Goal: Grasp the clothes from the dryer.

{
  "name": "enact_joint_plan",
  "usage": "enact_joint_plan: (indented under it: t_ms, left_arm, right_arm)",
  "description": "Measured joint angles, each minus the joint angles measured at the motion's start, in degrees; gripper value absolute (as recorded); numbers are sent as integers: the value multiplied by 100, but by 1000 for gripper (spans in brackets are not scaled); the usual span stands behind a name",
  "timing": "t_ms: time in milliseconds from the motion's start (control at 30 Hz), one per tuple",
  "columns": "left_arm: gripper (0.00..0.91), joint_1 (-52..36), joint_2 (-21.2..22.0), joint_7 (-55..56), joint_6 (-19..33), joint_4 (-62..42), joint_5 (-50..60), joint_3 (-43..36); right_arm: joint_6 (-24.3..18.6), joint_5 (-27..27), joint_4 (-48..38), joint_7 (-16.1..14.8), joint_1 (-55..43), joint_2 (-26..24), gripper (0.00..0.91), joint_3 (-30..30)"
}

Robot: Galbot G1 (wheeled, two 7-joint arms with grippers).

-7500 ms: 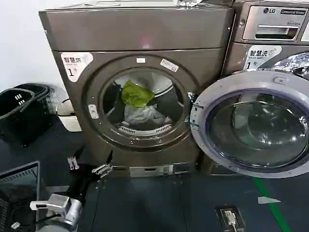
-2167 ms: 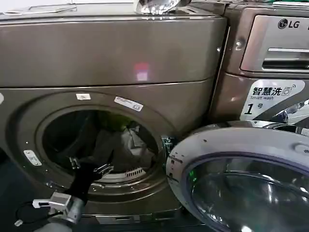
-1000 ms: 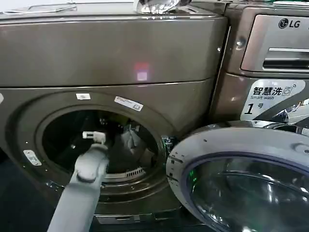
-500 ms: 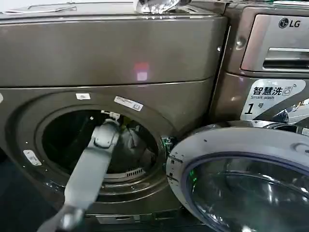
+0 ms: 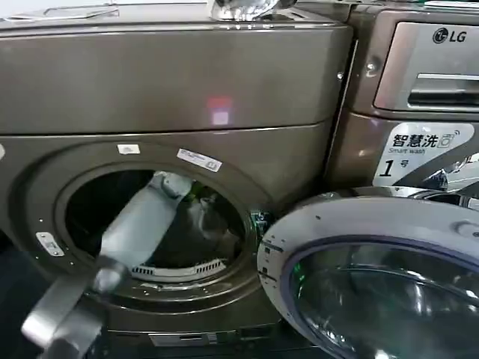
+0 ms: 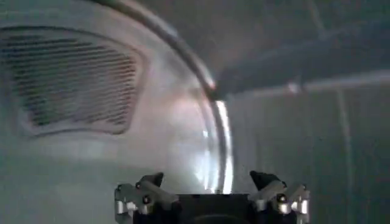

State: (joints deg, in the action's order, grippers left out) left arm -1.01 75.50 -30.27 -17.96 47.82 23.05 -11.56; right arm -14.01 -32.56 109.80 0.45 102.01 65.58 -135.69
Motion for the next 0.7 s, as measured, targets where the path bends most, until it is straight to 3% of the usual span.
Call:
enact_joint_plan:
  t_ms: [400, 700]
  left_arm:
    - [907, -961, -272, -2303, 406, -686, 241, -1808]
    - [907, -1022, -336, -3020, 395, -621, 45, -2576]
  right_arm:
    - [-97, -2, -139, -45, -9, -43, 907, 16]
    - [-129, -1, -108, -67, -49, -19, 907, 74]
